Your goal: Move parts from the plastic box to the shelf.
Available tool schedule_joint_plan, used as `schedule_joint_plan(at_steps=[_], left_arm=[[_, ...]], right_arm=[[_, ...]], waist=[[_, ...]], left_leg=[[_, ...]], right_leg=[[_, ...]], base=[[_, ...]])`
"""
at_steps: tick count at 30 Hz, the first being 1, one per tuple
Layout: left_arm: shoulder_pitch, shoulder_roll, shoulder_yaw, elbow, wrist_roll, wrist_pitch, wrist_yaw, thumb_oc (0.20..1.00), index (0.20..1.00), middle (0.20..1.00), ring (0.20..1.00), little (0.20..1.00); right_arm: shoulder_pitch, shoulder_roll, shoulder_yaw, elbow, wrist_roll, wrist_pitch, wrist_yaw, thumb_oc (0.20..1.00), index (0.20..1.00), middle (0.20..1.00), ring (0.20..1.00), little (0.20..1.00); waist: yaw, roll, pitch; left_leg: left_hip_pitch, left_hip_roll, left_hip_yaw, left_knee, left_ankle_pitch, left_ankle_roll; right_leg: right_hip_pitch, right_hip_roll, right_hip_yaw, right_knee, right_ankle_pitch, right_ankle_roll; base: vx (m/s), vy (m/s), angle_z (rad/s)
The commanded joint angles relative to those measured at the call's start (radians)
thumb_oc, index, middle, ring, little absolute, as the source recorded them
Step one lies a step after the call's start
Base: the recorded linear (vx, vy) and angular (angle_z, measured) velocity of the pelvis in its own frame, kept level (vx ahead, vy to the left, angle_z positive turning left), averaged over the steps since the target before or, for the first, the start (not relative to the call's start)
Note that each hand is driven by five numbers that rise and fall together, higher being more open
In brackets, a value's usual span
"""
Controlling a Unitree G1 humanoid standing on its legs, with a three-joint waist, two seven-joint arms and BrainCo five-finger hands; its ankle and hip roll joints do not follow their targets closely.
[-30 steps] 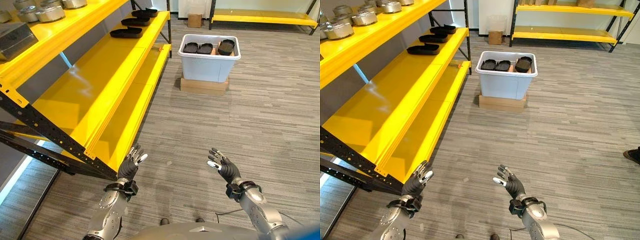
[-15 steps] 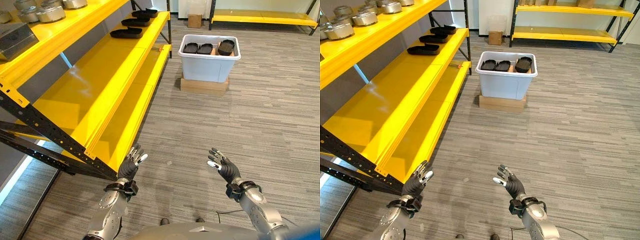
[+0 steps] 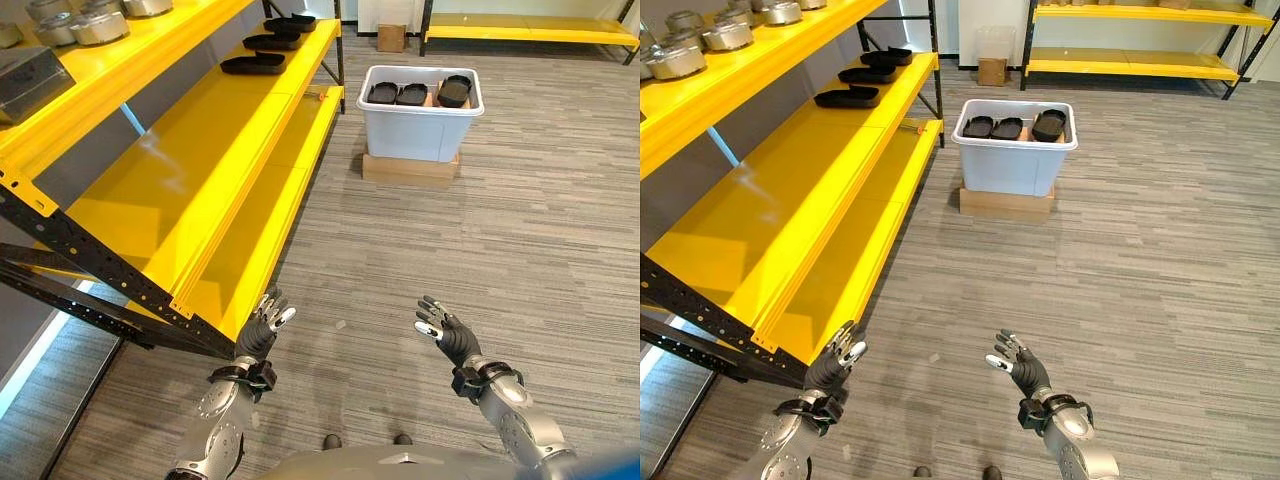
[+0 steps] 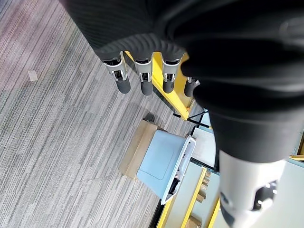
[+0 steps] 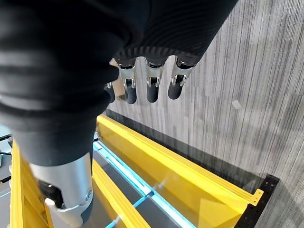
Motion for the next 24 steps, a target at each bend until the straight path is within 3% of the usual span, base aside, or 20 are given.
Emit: schedule_joint_plan(at_steps=[1,4,6,9,11,12,14,15,17,21,24], left_arm=[[-0.052,0.035,0.033,0.004,0.01,-0.043,-0.002,1.0,1.0,1.0,1.0,1.0],[-0.059,0.038,0.046,0.004,0.007,-0.047,0.007,1.0,1.0,1.0,1.0,1.0],[-0.058,0.035,0.063,0.003,0.002,-0.047,0.008,1.0,1.0,1.0,1.0,1.0],[-0.075,0.031,0.061,0.0,-0.012,-0.052,0.01,1.0,1.0,1.0,1.0,1.0],[-0.084,0.03,0.051,0.007,-0.012,-0.053,0.009,1.0,1.0,1.0,1.0,1.0],[-0.087,0.028,0.048,0.005,-0.014,-0.055,0.011,1.0,1.0,1.0,1.0,1.0],[-0.078,0.029,0.05,0.006,-0.006,-0.055,0.011,1.0,1.0,1.0,1.0,1.0],[-0.071,0.027,0.05,0.004,-0.003,-0.056,0.01,1.0,1.0,1.0,1.0,1.0],[-0.07,0.026,0.04,0.006,0.003,-0.059,0.008,1.0,1.0,1.0,1.0,1.0],[-0.056,0.018,0.05,0.013,-0.002,-0.059,0.003,1.0,1.0,1.0,1.0,1.0],[-0.074,0.027,0.051,0.01,-0.013,-0.067,0.014,1.0,1.0,1.0,1.0,1.0]], right_arm=[[-0.011,-0.022,-0.007,-0.067,0.03,-0.031,0.019,1.0,1.0,1.0,1.0,1.0],[-0.009,-0.026,-0.012,-0.072,0.037,-0.036,0.018,1.0,1.0,1.0,1.0,1.0],[0.003,-0.031,-0.016,-0.069,0.038,-0.038,0.024,1.0,1.0,1.0,1.0,1.0],[0.026,-0.049,-0.042,-0.094,0.037,-0.043,0.026,1.0,1.0,1.0,1.0,1.0],[0.029,-0.056,-0.05,-0.092,0.037,-0.046,0.021,1.0,1.0,1.0,1.0,1.0],[0.031,-0.06,-0.055,-0.092,0.031,-0.046,0.01,1.0,1.0,1.0,1.0,1.0],[0.021,-0.059,-0.057,-0.086,0.016,-0.054,0.005,1.0,1.0,1.0,1.0,1.0],[0.019,-0.06,-0.058,-0.081,0.008,-0.058,0.006,1.0,1.0,1.0,1.0,1.0],[0.014,-0.06,-0.057,-0.06,-0.001,-0.065,0.007,1.0,1.0,1.0,1.0,1.0],[0.015,-0.033,-0.041,-0.058,-0.006,-0.048,0.018,1.0,1.0,1.0,1.0,1.0],[0.001,-0.017,-0.032,-0.071,0.008,-0.044,0.018,1.0,1.0,1.0,1.0,1.0]], waist=[[-0.01,-0.052,-0.003],[-0.006,-0.061,0.005],[0.011,-0.081,0.035],[0.02,-0.098,0.092],[0.017,-0.101,0.104],[0.014,-0.102,0.097],[0.042,-0.097,0.087],[0.054,-0.09,0.084],[0.06,-0.078,0.079],[0.089,-0.075,0.036],[0.098,-0.091,0.002]], left_leg=[[-0.025,0.079,-0.02,0.076,-0.056,-0.05],[-0.051,0.091,-0.028,0.132,-0.06,-0.057],[-0.128,0.102,-0.058,0.314,-0.015,-0.066],[-0.298,0.101,-0.09,0.586,0.121,-0.059],[-0.36,0.085,-0.076,0.639,0.131,-0.059],[-0.406,0.079,-0.024,0.556,0.099,-0.059],[-0.419,0.021,-0.073,0.367,0.085,-0.051],[-0.416,0.019,-0.113,0.242,0.131,-0.055],[-0.442,0.043,-0.118,0.094,0.187,-0.077],[-0.382,0.035,-0.146,0.05,0.212,-0.062],[-0.405,-0.009,-0.134,0.148,0.153,-0.034]], right_leg=[[-0.039,-0.034,-0.007,0.089,-0.055,0.039],[-0.047,-0.021,-0.004,0.103,-0.065,0.025],[-0.029,0.008,0.01,0.104,-0.075,-0.004],[-0.009,0.016,-0.012,0.104,-0.081,-0.035],[-0.012,0.013,-0.026,0.107,-0.085,-0.04],[-0.004,0.01,-0.039,0.099,-0.099,-0.032],[0.015,0.015,-0.021,0.081,-0.108,-0.01],[0.027,0.023,-0.013,0.076,-0.116,-0.006],[0.062,0.032,-0.005,0.075,-0.14,-0.002],[0.132,0.021,0.038,0.077,-0.183,0.016],[0.149,-0.039,0.032,0.108,-0.194,0.053]], base=[[-0.02,-0.124,0.11],[-0.01,-0.154,0.03],[0.0,-0.257,0.01],[-0.05,-0.207,-0.02],[0.0,-0.08,0.3],[0.18,0.021,0.5],[0.26,0.076,0.2],[0.29,0.097,-0.07],[0.31,0.092,-0.16],[0.36,0.148,-0.36],[0.4,0.239,-0.49]])
